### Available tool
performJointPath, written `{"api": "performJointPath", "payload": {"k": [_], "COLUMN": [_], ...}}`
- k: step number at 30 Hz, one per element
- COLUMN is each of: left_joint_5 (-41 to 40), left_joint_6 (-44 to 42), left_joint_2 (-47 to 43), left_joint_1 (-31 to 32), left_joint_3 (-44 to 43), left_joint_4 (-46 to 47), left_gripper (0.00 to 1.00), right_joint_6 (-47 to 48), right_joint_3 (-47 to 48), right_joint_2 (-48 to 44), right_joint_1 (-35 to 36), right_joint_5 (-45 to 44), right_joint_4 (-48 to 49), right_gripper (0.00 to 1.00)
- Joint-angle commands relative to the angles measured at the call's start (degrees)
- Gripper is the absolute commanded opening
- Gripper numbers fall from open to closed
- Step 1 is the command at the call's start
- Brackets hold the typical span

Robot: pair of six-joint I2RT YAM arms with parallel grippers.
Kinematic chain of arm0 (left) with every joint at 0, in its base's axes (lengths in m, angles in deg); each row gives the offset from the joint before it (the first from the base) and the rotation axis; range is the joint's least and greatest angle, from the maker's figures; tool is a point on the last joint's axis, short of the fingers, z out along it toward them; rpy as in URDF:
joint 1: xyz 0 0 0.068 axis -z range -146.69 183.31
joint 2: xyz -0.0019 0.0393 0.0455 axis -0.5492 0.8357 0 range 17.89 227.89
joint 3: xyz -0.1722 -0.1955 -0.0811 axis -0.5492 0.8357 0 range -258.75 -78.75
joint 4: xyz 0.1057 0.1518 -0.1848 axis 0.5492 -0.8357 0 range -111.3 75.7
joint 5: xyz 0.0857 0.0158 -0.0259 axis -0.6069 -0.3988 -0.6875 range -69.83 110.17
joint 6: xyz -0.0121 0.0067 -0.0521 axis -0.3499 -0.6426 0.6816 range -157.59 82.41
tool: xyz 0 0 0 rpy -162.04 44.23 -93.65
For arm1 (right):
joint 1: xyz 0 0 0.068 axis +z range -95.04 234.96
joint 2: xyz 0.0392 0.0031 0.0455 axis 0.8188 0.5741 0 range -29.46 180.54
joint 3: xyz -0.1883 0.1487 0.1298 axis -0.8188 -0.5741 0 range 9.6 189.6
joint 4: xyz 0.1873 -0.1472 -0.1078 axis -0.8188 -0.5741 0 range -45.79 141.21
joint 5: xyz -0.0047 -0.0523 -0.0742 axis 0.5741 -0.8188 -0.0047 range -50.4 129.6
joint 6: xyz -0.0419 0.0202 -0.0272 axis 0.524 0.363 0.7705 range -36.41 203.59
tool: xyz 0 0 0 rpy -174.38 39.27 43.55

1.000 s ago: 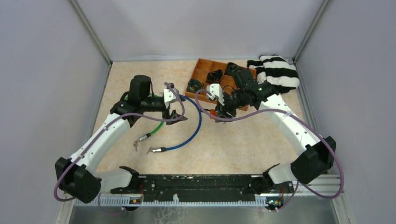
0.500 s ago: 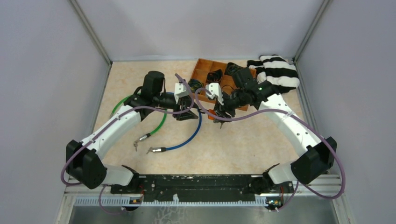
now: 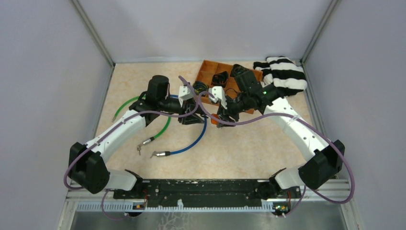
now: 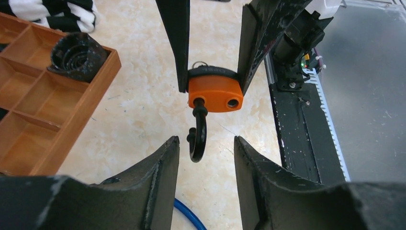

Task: Lock with the key
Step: Lock the lock.

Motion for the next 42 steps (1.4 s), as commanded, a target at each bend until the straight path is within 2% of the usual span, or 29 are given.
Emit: {"api": "performJointPath", "payload": {"k": [1,5,12,22,24,26,30,32,37,39,42], "left_joint_5": [1.2,1.3,1.0,0.2,0.4,0.3,1.3,2.3,3.3,3.7,4.9], "left_joint_6": [0.5,1.4,2.7,3.5,4.3,6.3,13.8,17.4,19.8,21.5,24.4], "left_joint_2": [-1.4,-1.5,-1.5,-1.5,-1.4,-1.5,-2.5,-2.8,-3.5,-3.9,-4.4], "left_joint_1": [0.3,0.3,0.3,0.3,0.3,0.3,-0.6,-1.2,-2.4,-2.9,-3.5], "left_joint_3": [1.8,2.1,2.1,2.3,2.5,2.8,4.6,5.9,6.5,6.9,7.6], "left_joint_4": [2.9,3.6,5.3,5.9,6.5,7.8,13.9,17.5,20.1,21.7,24.7], "left_gripper": [0.52,0.48,0.48,0.25,0.16,0.01,0.0,0.0,0.0,0.0,0.0], "right_joint_6": [-0.8,-1.3,-1.6,-1.7,-1.9,-3.6,-9.6,-11.5,-14.2,-14.3,-14.6], "right_joint_3": [1.1,1.0,0.9,0.6,0.3,-0.1,-2.4,-3.8,-7.9,-9.4,-11.4], "right_joint_2": [-2.3,-2.1,-2.0,-1.5,-1.4,-1.2,-2.2,-3.5,-7.9,-9.2,-10.4], "right_joint_1": [0.4,0.4,0.4,0.4,0.4,0.4,0.4,0.4,0.4,0.4,0.4], "right_joint_5": [3.8,4.1,4.6,4.7,4.5,3.5,-2.5,-5.0,-6.4,-6.0,-5.6], "right_joint_4": [3.7,3.9,3.8,4.1,4.6,6.1,13.4,16.9,23.4,24.4,25.3], "right_gripper": [0.0,0.0,0.0,0.0,0.0,0.0,0.0,0.13,0.68,0.8,0.88]}}
